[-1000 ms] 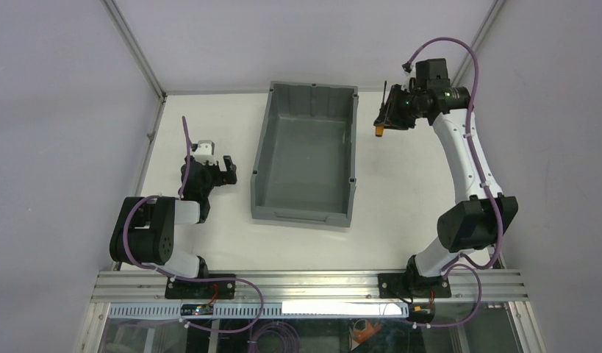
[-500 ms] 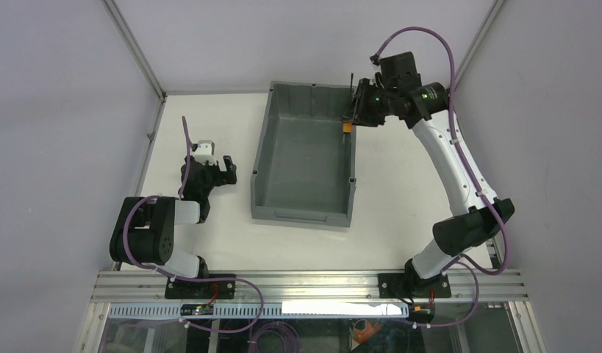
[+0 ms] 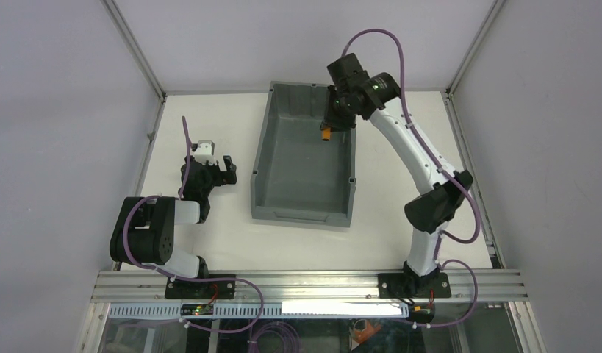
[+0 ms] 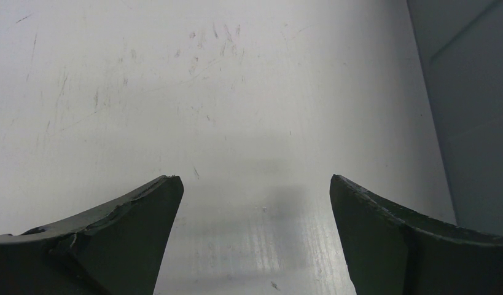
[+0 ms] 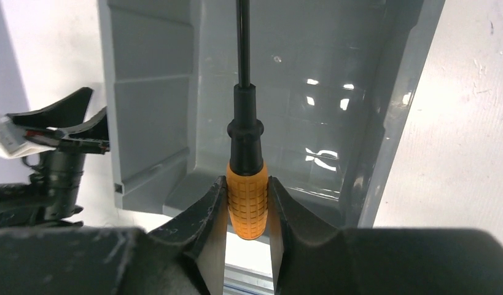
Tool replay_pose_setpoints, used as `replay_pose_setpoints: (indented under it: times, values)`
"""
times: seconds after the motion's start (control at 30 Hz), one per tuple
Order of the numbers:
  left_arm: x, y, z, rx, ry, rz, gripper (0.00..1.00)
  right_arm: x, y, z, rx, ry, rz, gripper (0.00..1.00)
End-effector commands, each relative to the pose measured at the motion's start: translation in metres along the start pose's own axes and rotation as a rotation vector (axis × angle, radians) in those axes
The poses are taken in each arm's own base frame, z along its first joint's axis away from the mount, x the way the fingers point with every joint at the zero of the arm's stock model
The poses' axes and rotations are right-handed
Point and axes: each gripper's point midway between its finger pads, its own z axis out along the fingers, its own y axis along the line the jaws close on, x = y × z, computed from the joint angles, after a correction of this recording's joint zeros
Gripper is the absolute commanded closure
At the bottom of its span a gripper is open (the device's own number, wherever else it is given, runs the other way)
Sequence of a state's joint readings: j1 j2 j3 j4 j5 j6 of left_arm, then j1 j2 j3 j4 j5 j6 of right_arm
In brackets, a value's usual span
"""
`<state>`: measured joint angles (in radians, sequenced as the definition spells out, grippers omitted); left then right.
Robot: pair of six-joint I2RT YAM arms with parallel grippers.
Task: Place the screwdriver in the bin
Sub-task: Place the screwdriver in the bin.
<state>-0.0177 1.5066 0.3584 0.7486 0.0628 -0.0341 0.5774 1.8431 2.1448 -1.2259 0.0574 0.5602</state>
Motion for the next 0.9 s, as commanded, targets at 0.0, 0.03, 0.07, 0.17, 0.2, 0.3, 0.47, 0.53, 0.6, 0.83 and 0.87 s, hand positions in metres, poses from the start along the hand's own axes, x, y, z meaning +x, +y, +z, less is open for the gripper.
replay_pose_setpoints:
  times: [0.0, 0.03, 0.07, 0.17, 0.2, 0.3, 0.47, 0.53, 0.6, 0.83, 0.87]
  values:
    - [-0.026, -0.003, 0.005, 0.025, -0.089, 0.012, 0.01, -0.002, 0.002, 0.005, 0.094, -0.022, 0.027, 1.00]
    - [-0.025, -0.003, 0.005, 0.024, -0.088, 0.012, 0.01, 0.001, 0.004, 0.011, 0.100, -0.011, 0.028, 1.00]
    - [-0.026, -0.003, 0.004, 0.024, -0.089, 0.012, 0.01, 0.004, 0.006, 0.017, 0.106, -0.001, 0.029, 1.00]
    - [-0.025, -0.003, 0.004, 0.024, -0.088, 0.012, 0.01, 0.013, 0.009, 0.039, 0.133, 0.033, 0.030, 1.00]
    - [-0.025, -0.003, 0.005, 0.023, -0.088, 0.012, 0.01, 0.016, 0.009, 0.047, 0.145, 0.045, 0.029, 1.00]
    - [-0.025, -0.003, 0.005, 0.024, -0.087, 0.012, 0.01, 0.023, 0.007, 0.066, 0.183, 0.073, 0.033, 1.00]
    - [-0.025, -0.003, 0.005, 0.024, -0.087, 0.012, 0.01, 0.035, 0.003, 0.100, 0.222, 0.121, 0.029, 1.00]
    - [-0.025, -0.003, 0.005, 0.024, -0.088, 0.012, 0.01, 0.040, 0.001, 0.113, 0.238, 0.137, 0.027, 1.00]
    - [-0.025, -0.003, 0.005, 0.024, -0.088, 0.012, 0.01, 0.044, 0.000, 0.125, 0.250, 0.151, 0.023, 1.00]
    - [-0.026, -0.003, 0.005, 0.024, -0.089, 0.012, 0.01, 0.062, -0.006, 0.166, 0.277, 0.211, 0.006, 1.00]
    - [-0.026, -0.003, 0.005, 0.024, -0.089, 0.012, 0.01, 0.063, -0.007, 0.169, 0.277, 0.214, 0.005, 1.00]
